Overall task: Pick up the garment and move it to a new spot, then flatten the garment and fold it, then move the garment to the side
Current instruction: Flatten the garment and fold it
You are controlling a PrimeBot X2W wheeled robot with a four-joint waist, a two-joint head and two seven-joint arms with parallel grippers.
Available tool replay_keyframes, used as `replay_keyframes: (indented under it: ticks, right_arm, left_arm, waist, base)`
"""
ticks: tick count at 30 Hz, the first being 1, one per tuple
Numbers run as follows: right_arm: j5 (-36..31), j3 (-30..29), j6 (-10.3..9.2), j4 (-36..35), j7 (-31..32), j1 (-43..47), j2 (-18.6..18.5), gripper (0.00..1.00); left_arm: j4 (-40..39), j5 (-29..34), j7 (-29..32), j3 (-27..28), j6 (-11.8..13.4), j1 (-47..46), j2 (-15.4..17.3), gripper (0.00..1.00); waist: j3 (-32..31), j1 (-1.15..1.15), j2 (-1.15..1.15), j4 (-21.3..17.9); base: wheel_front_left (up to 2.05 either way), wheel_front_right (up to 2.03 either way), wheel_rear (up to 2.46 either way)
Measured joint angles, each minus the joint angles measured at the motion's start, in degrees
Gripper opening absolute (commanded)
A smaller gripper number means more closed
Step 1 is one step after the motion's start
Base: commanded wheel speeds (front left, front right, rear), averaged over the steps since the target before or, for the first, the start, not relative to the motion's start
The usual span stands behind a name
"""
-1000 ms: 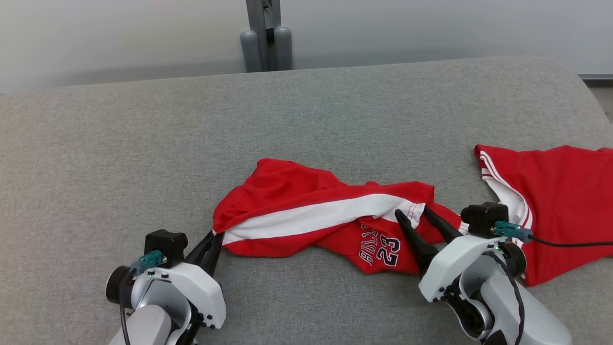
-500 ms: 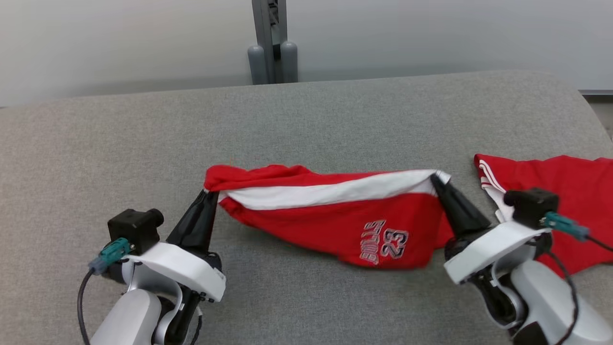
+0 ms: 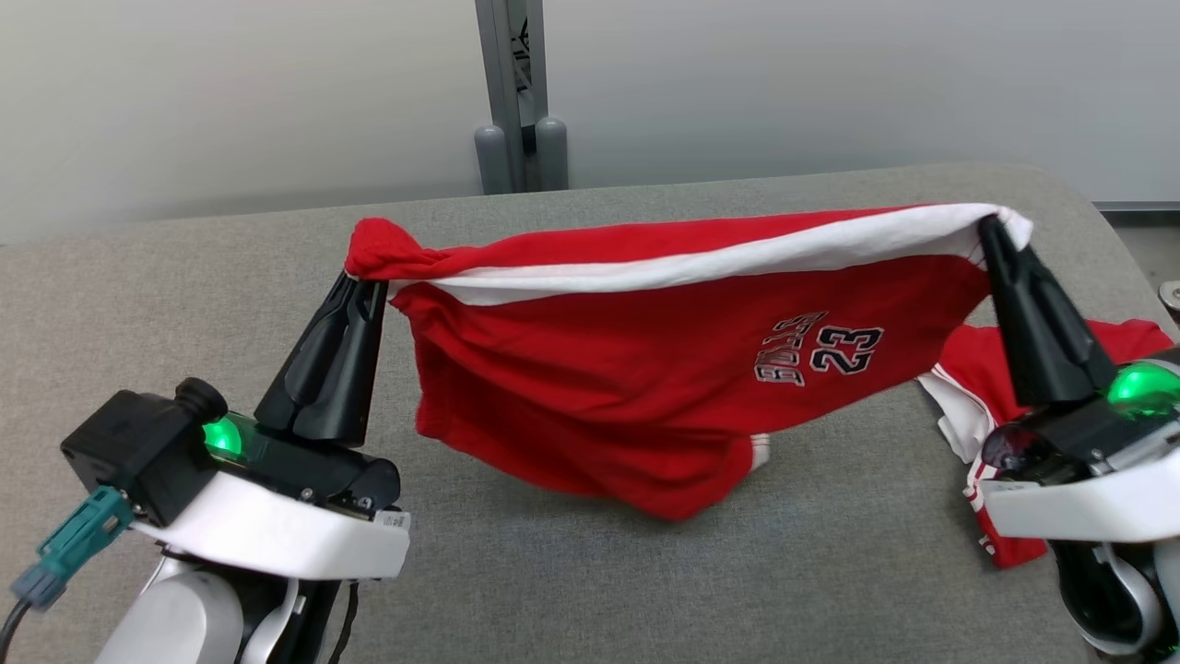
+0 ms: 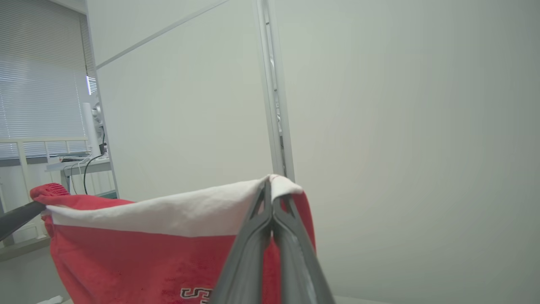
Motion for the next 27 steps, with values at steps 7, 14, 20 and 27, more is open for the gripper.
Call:
replay_keyframes:
  ticks: [7, 14, 20, 27]
  right_arm:
    - [-4.1, -4.6, 0.00, -13.2, 5.4, 3.8, 4.6, 0.00]
    - [-6.4, -4.6, 0.00, -15.4, 7.3, 2.0, 5.9, 0.00]
    - [-5.2, -3.2, 0.00, -7.0, 7.3, -7.6, 4.7, 0.00]
    - [-1.5, 2.0, 0.00, 11.9, 4.4, -26.4, 1.3, 0.00]
  left_arm:
    - [-9.5, 2.1, 3.4, -0.3, 2.5, 1.2, 1.7, 0.00]
    - [-10.6, 3.6, 4.3, -0.3, 3.1, 0.1, 2.5, 0.00]
    - [-2.6, 3.5, 4.1, -0.1, 0.3, -9.0, 2.1, 0.00]
    - [19.0, 0.7, -0.2, 0.0, -6.6, -28.5, -2.2, 0.00]
  waist:
    - [0.1, 0.00, 0.00, 0.1]
    - [1.5, 0.00, 0.00, -0.1]
    - [4.0, 0.00, 0.00, 0.0]
    - [7.6, 0.00, 0.00, 0.8]
  base:
    - [0.00, 0.00, 0.00]
    - [0.00, 0.00, 0.00]
    - [0.00, 0.00, 0.00]
    - [0.00, 0.00, 0.00]
